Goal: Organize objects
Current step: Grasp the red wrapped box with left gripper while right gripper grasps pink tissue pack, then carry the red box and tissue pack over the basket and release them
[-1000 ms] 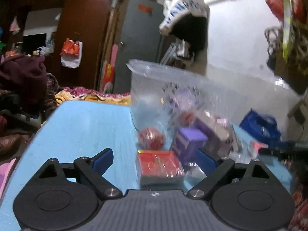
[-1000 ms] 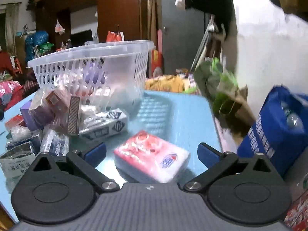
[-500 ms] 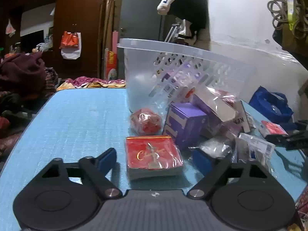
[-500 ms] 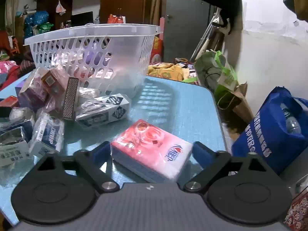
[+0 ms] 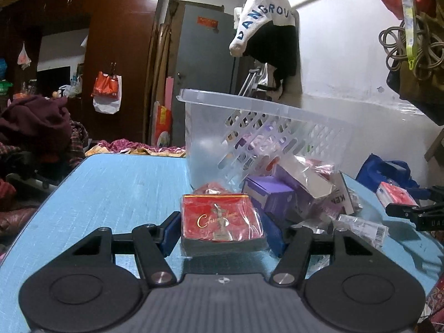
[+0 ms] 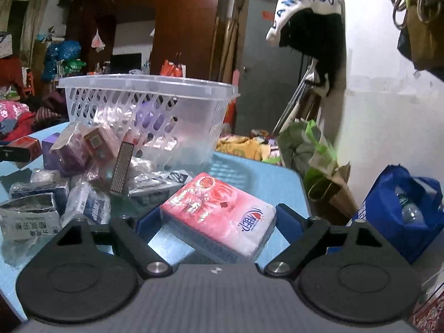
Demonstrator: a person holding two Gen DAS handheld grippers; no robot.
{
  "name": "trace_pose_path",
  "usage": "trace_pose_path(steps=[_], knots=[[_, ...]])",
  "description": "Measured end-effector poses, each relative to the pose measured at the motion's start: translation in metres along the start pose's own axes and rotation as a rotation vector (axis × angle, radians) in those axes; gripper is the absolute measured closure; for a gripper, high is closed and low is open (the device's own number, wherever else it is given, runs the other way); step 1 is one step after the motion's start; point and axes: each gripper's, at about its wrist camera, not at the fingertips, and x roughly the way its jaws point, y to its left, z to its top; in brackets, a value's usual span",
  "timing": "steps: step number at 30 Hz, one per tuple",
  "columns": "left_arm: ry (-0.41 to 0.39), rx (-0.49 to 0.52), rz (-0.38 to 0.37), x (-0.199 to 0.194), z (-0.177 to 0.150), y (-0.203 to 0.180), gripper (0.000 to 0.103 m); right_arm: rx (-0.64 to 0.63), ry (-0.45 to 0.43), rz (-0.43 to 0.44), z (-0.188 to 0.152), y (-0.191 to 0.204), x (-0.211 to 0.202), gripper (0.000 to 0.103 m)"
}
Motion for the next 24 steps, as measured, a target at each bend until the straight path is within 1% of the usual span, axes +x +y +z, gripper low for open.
trace_pose_path(steps=[8,11,19,20,22,24], knots=[[-0.031,-0.004,-0.014,-0.003,-0.001,0.001,0.037,0.083,-0.034,0.036,0.0,-0.012,-0.002,0.014],[-0.037,-0.014,-0.032,-0.004,-0.001,0.004,0.037,0.109,-0.043,0.05,-0.001,-0.017,-0.003,0.014],[-0.066,-0.041,-0.06,-0.008,-0.002,0.008,0.037,0.126,-0.062,0.054,-0.003,-0.018,-0.006,0.014],[-0.07,-0.049,-0.066,-0.009,-0.002,0.009,0.037,0.132,-0.072,0.056,-0.003,-0.019,-0.007,0.014],[-0.089,-0.079,-0.109,-0.016,0.003,0.013,0.037,0.152,-0.103,0.059,-0.001,-0.022,-0.012,0.014],[-0.132,-0.083,-0.13,-0.026,0.016,0.013,0.037,0.228,-0.142,0.095,0.008,-0.027,-0.021,0.014]])
